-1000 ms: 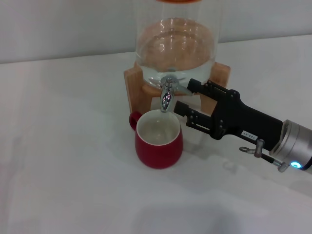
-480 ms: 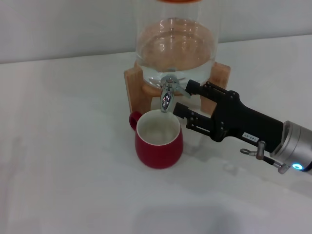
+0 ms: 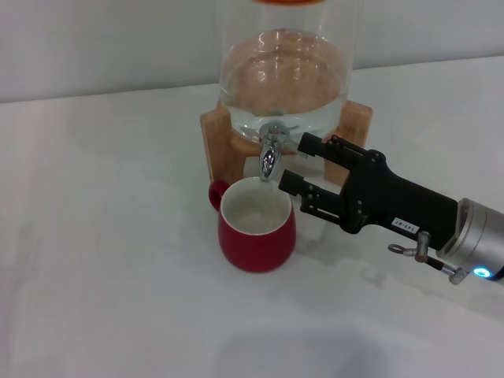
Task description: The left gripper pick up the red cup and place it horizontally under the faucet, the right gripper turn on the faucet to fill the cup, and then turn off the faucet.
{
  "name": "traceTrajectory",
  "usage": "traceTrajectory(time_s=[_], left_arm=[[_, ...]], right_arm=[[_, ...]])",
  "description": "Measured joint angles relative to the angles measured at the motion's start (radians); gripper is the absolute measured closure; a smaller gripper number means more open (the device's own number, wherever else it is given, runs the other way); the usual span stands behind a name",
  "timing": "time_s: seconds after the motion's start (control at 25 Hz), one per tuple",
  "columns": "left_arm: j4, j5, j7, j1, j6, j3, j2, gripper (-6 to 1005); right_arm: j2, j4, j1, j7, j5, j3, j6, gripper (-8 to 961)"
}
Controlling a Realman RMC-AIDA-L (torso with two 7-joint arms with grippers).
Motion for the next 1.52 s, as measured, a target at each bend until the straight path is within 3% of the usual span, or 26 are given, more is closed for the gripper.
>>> traceTrajectory(time_s=[0.8,1.52], left_arm=[[0.0,0.002,0.0,0.004,0.003,0.01,-0.002,172],[0.0,0.002,-0.002,0.008,0.002,0.012,-0.002,171]], right_arm=[[-0.015,0.003,-0.041,-0.008,0.008,0.057,-0.026,235],[-0.012,0.014,-0.075,-0.026,0.01,0.079,-0.026,234]])
